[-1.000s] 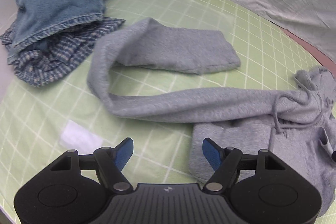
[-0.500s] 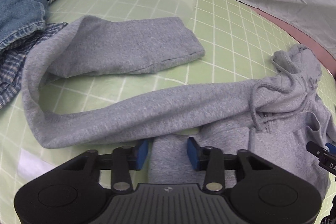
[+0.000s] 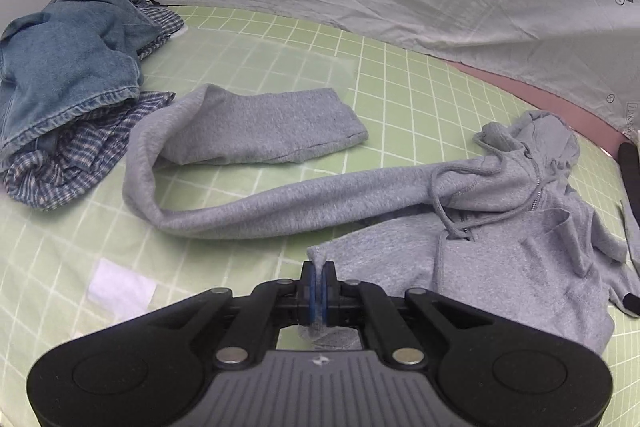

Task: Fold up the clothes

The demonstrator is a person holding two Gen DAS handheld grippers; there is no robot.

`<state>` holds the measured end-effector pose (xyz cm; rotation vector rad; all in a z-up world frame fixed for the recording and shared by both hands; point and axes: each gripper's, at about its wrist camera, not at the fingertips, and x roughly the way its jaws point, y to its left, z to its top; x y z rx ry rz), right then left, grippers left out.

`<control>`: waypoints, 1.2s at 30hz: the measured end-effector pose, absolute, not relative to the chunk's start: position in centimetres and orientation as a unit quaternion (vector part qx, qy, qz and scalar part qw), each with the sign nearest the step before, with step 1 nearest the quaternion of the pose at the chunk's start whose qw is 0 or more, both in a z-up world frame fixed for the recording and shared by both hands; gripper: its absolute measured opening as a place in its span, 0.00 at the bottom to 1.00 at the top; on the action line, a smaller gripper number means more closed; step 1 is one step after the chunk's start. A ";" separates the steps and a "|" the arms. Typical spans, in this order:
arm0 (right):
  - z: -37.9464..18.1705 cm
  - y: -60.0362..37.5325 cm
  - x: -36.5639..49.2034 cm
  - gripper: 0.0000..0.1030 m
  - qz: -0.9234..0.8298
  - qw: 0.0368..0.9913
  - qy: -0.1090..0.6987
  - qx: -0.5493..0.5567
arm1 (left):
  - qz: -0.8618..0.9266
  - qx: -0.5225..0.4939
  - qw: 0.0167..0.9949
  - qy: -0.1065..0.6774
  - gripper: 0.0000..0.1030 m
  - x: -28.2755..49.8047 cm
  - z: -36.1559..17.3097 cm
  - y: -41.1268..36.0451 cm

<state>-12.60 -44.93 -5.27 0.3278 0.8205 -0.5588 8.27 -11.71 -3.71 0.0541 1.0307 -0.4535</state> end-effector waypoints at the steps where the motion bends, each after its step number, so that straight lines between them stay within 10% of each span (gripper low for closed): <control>1: -5.3 -44.8 -13.1 0.01 -0.267 0.866 0.394 0.157 | -0.215 0.027 0.847 0.486 0.02 7.6 -3.6 -11.4; 4: -5.7 -44.1 -14.0 0.11 -0.258 0.866 0.400 0.151 | -0.216 0.042 0.848 0.482 0.02 5.2 -3.5 -11.1; 14: -6.6 -41.8 -14.5 1.00 -0.237 0.880 0.394 0.117 | -0.200 0.040 0.839 0.505 0.02 2.1 -5.2 -10.2; 32: -8.8 -42.9 -3.7 0.98 -0.203 0.870 0.440 0.091 | -0.192 0.068 0.812 0.547 0.04 7.2 -7.5 -12.1; 34: -9.2 -43.0 -3.0 0.85 -0.195 0.868 0.448 0.091 | -0.194 0.076 0.809 0.550 0.04 7.5 -7.7 -12.5; 36: -9.5 -43.1 -2.7 0.46 -0.185 0.866 0.454 0.097 | -0.195 0.074 0.811 0.547 0.04 7.3 -7.7 -12.3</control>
